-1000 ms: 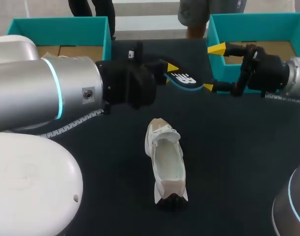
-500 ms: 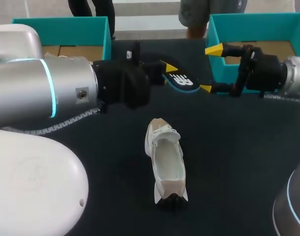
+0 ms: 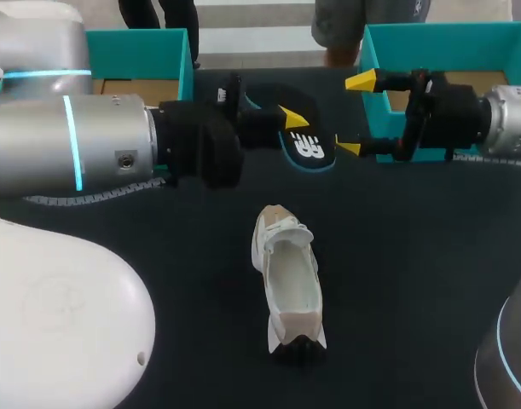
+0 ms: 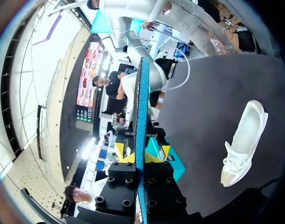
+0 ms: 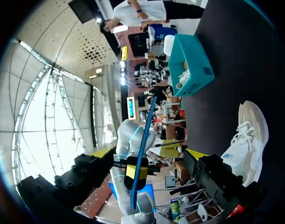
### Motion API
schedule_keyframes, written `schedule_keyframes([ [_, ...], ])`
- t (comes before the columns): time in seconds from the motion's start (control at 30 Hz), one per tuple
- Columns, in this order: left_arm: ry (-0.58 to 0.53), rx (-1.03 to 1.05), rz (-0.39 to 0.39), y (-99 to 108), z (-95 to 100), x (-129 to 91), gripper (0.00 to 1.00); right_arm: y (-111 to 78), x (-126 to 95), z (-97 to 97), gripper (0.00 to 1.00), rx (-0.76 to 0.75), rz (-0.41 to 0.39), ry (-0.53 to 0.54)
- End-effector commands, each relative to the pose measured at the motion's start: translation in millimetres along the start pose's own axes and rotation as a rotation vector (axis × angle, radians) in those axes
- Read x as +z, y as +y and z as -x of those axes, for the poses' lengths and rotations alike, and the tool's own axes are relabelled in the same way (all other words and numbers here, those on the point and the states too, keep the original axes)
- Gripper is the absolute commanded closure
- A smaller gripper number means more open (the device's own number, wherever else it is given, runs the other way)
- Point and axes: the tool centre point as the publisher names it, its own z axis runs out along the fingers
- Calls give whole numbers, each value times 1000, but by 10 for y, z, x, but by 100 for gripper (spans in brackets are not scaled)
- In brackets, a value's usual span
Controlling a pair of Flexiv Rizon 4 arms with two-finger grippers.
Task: Take the shoe out of the shoebox, open the shoe tongue, remove and reinsert the insole, then place the shoe into the shoebox
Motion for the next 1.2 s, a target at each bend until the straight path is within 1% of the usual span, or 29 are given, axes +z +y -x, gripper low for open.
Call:
schedule_keyframes([
  [0.03, 6, 13, -350, 44, 11, 11, 100, 15, -8, -2, 0, 1, -3, -7],
  [0.23, -13, 50, -296, 63, -14, 20, 100, 2, 7, -37, 0, -3, 3, -2],
  [0.4, -6, 58, -237, 91, -60, 41, 100, -20, 23, -61, 0, -23, 45, -17],
  [0.53, -37, 62, -179, 120, -78, 46, 100, -24, 35, -53, 0, -14, 56, -13],
  [0.7, -36, 87, -130, 148, -102, 41, 100, -26, 29, -27, 0, -3, 60, -20],
  [0.9, -31, 91, -111, 151, -128, 37, 100, -7, 45, -21, 0, 2, 74, -30],
  [1.13, -24, 127, -75, 109, -159, 76, 100, 97, 165, -31, 0, 7, 76, -46],
  [1.17, -29, 129, -73, 108, -162, 79, 100, 114, 185, -31, 1, 8, 75, -47],
  [1.2, -36, 126, -73, 101, -161, 83, 100, 132, 206, -31, 8, 10, 76, -47],
])
